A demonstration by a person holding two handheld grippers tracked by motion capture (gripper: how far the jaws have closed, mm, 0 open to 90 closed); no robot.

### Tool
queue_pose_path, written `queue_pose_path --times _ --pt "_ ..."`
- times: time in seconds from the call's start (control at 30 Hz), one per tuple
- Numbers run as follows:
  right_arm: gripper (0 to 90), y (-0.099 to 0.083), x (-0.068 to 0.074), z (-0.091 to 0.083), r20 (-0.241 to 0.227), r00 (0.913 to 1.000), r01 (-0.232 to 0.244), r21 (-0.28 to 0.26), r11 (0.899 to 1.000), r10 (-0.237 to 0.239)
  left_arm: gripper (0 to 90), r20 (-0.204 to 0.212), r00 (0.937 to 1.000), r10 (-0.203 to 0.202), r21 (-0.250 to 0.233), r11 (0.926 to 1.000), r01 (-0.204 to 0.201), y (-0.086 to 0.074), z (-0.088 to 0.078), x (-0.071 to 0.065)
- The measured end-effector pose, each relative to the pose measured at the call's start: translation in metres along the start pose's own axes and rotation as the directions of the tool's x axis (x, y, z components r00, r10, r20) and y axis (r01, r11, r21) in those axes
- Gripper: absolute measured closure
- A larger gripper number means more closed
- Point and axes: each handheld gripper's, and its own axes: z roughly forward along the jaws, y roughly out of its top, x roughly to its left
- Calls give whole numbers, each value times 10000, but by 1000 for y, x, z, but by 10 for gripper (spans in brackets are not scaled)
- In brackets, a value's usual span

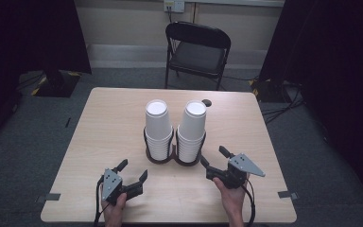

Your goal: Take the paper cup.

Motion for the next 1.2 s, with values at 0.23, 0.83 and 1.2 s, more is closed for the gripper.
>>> queue_pose_path --times 0.23,0.83,1.2 --pt "176 20 1 11 -364 9993 122 -122 9999 -126 158 -116 9999 80 -95 9999 -81 0 -1 -1" --pt "133 69 0 31 -555 9974 423 -639 9971 -459 159 -168 9998 85 -110 9999 -87 -1 -1 -1" --pt "130 95 2 47 -941 9938 535 -695 9961 -599 160 -219 9996 193 -101 9998 -195 0 -1 -2"
